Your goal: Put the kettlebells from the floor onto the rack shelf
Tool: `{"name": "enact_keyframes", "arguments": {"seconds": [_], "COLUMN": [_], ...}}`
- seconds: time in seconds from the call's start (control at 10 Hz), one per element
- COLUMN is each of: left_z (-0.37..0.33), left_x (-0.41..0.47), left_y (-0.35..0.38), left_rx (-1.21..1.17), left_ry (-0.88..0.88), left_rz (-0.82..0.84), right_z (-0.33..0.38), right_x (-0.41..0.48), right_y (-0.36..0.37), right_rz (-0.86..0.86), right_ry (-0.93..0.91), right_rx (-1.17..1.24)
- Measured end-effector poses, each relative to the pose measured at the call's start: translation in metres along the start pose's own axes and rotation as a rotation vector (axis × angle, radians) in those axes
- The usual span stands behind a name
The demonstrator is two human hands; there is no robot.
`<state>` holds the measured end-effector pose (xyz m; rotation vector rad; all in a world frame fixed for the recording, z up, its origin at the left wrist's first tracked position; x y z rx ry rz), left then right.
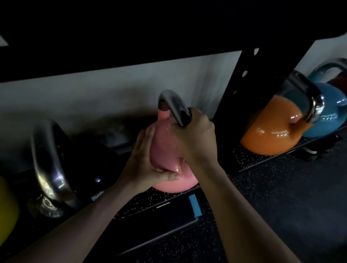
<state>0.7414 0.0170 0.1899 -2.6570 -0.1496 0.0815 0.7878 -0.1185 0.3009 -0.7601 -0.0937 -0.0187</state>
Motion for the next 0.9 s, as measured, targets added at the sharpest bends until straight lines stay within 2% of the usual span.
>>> {"name": "enact_keyframes", "arguments": {"seconds": [0.4, 0.5, 0.7, 0.9], "left_z": [-0.002, -0.018, -0.063, -0.122], "left_x": [-0.003, -0.013, -0.038, -0.098], "left_y": [-0.002, 0.0, -0.027, -0.077], "left_rx": [0.081, 0.077, 0.149, 0.077], "left_ry": [-0.057, -0.003, 0.065, 0.181], "left_rz": [0.017, -0.012, -0.147, -0.26], "right_z": [0.0, 0.004, 0.029, 0.064], "right_x": [-0.003, -0.004, -0.024, -0.071], "right_y": [0.003, 0.003, -0.017, -0.051], "right_rz": [0.068, 0.109, 0.056, 0.127], "right_ry": [-0.002, -0.044, -0.186, -0.288], "right_rx": [-0.002, -0.033, -0.299, -0.495]}}
Point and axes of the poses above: each hand's wrist, its own x-axis towards the middle knuckle, its own y-axis out of the palm, z = x × y, the point moved 9 cm from there along x, towards the middle knuckle, and after that the axes turned 10 degrees about -x, right-handed, at the moved point
